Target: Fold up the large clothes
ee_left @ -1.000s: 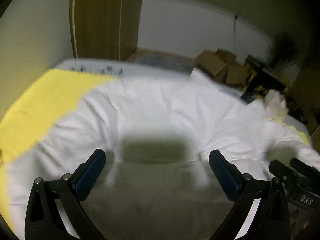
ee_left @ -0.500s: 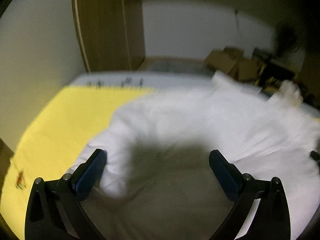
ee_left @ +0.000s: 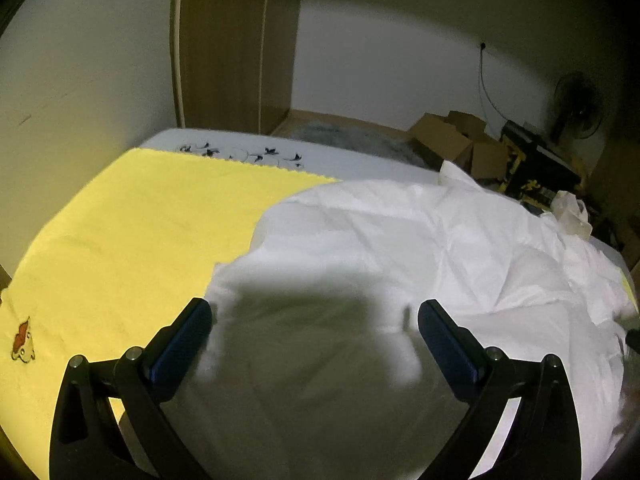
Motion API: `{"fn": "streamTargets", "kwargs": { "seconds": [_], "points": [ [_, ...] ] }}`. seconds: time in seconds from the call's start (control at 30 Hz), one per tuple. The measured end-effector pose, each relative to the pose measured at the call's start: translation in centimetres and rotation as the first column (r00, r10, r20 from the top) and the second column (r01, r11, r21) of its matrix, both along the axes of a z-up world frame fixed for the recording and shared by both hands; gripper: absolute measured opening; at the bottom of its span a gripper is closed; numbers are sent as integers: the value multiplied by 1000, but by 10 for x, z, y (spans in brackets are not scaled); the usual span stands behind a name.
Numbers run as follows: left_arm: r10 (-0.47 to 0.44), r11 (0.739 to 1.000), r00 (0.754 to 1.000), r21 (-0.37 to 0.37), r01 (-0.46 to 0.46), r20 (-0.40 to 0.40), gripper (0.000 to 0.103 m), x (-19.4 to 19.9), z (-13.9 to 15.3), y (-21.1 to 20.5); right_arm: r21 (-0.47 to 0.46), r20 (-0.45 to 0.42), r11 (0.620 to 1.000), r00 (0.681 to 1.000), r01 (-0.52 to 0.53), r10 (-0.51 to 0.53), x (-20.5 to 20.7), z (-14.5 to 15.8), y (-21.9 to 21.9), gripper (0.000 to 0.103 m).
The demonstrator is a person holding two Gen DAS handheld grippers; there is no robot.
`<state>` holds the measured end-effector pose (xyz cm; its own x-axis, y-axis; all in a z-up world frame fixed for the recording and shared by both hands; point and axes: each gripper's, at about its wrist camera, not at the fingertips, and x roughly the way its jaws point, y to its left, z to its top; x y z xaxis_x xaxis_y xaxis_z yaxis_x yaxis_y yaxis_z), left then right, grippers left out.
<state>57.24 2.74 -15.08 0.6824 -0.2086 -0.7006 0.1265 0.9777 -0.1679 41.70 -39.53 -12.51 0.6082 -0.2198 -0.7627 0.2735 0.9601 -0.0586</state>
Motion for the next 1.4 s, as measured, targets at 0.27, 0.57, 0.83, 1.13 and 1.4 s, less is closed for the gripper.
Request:
{"fn": "streamTargets", "kwargs": {
  "seconds": [0.27, 0.57, 0.83, 1.13, 1.4],
  "points": [
    [25, 998, 1000, 53, -24, -9, 103, 0, -23, -9, 0, -49, 1000, 999, -22, 22, 2, -55, 4, 103],
    [-4, 1000, 1000, 23, 5, -10, 103, 51, 32, -48, 35, 45, 999, 998, -33, 32, 67, 31, 6, 103],
    [-25, 1000, 990, 6, 26, -139, 103, 89, -25, -57, 90, -158, 995, 987, 50, -35, 127, -59, -14, 103],
    [-17, 1000, 992, 5, 18, -124, 103, 93, -36, -62, 72, -157, 997, 987, 42, -30, 131, -67, -13, 103],
    [-9, 1000, 993, 18, 11, -114, 103, 91, -39, -63, 65, -136, 997, 990, 38, -29, 132, -71, -15, 103]
  ]
}}
